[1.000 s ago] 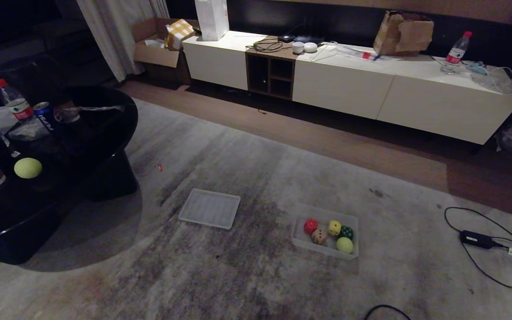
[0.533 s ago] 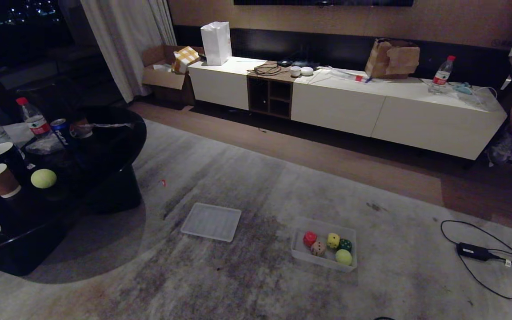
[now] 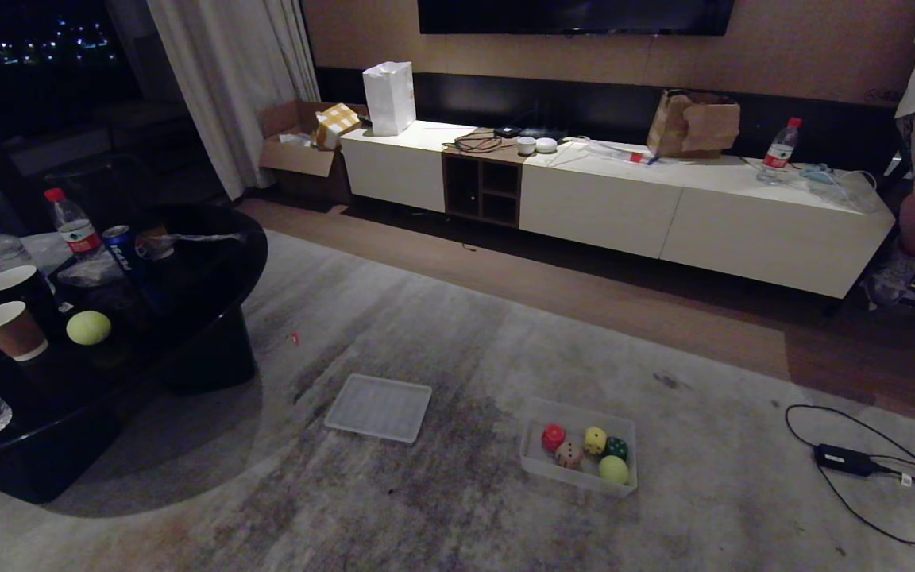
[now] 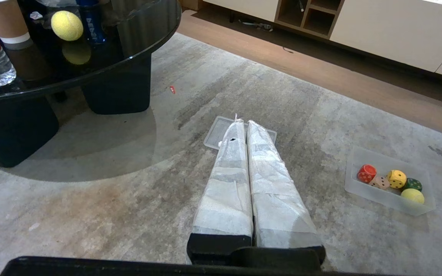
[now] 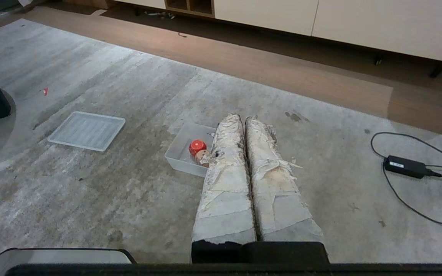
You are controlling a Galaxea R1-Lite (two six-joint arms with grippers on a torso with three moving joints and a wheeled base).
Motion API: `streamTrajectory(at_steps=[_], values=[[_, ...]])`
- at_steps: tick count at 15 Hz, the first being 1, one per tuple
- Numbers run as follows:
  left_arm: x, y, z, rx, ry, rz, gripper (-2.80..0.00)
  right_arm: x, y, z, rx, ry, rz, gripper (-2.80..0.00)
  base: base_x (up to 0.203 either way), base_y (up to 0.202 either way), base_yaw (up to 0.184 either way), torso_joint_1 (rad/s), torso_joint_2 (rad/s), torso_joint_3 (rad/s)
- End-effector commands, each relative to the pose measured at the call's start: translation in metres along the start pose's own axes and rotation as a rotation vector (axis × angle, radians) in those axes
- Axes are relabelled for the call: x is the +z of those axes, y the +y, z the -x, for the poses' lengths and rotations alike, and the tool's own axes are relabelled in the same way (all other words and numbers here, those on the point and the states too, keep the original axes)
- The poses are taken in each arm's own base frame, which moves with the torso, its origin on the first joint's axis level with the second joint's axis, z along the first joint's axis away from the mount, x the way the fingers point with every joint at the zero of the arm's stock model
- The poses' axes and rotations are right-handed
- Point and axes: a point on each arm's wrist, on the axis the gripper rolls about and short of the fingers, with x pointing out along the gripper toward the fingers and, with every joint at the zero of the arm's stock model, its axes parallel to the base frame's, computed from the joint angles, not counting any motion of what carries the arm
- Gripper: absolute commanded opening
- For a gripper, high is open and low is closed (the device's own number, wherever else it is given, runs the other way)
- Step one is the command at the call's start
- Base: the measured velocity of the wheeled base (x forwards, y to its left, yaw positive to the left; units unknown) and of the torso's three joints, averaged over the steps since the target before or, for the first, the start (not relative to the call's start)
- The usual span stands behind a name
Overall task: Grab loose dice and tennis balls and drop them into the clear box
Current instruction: Pick up the ball on the table
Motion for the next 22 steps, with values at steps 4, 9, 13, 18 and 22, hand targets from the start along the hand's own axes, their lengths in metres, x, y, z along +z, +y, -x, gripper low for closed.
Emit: streamTrajectory(at_steps=[4,9,13,18,22], values=[[-0.0003,0.0,-0.0002,0.001,0.003,0.0,-2.8,-0.0029,0.0,-0.0008,0.0,0.011,0.0,-2.8,0.0,0.0,0.0,0.0,0.0,0.0],[-0.0003,0.0,-0.0002,0.001,0.003,0.0,-2.8,-0.0029,0.0,-0.0008,0.002,0.011,0.0,-2.8,0.001,0.0,0.046,0.002,0.0,0.001],[-0.0003,0.0001,-0.0002,0.002,0.002,0.003,-2.8,-0.0028,0.0,-0.0008,0.002,0.011,-0.001,-2.8,0.002,-0.009,0.164,0.001,0.0,0.006],[-0.0003,0.0,-0.0002,-0.001,0.003,-0.001,-2.8,-0.0029,0.0,-0.0008,0.0,0.011,-0.001,-2.8,0.001,-0.009,0.162,0.001,0.0,0.002],[-0.0003,0.0,-0.0002,-0.001,0.003,-0.003,-2.8,-0.0029,0.0,-0.0008,0.0,0.011,-0.001,-2.8,0.001,-0.007,0.16,0.004,0.0,0.003]])
